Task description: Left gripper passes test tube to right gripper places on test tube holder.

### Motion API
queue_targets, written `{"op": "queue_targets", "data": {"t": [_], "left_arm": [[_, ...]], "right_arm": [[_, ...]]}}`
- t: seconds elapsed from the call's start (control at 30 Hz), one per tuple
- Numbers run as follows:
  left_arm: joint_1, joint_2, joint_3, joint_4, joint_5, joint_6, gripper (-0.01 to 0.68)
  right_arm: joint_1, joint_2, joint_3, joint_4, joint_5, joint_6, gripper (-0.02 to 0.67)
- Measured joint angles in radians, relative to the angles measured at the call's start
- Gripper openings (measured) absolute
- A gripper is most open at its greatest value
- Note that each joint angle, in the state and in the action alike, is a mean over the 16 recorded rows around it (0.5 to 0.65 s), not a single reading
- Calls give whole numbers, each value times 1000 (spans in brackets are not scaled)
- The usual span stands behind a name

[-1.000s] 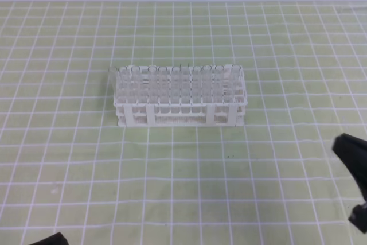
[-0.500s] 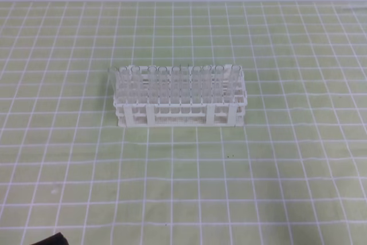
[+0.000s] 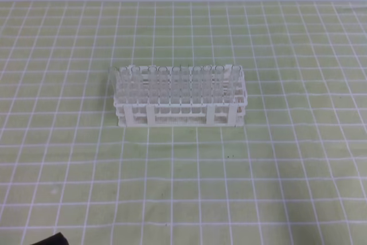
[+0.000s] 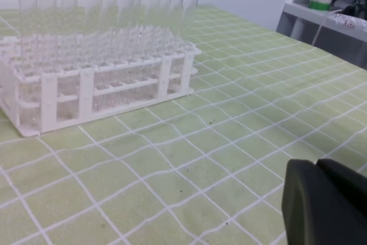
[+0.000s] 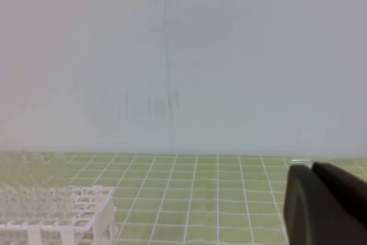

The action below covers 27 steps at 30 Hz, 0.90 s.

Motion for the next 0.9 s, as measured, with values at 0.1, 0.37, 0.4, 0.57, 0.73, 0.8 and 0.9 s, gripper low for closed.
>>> {"op": "queue_targets", "data": {"t": [0.1, 0.37, 0.4, 0.57, 0.73, 0.8, 0.9], "left_arm": [[0, 0, -1, 0, 0, 0, 0], [0, 0, -1, 0, 0, 0, 0], [0, 0, 0, 0, 0, 0, 0], [0, 0, -1, 0, 0, 0, 0], [0, -1, -1, 0, -1, 0, 0], [0, -1, -1, 0, -1, 0, 0], [0, -1, -1, 0, -1, 0, 0]], "right_arm": [[0, 0, 0, 67, 24, -63, -2], [0, 0, 0, 392, 142, -419, -2], [0, 0, 0, 435, 163, -467, -2], [0, 0, 0, 631, 280, -680, -2], [0, 0, 0, 705, 360, -749, -2], [0, 0, 0, 717, 382, -751, -2], [0, 0, 0, 731, 404, -752, -2]]}}
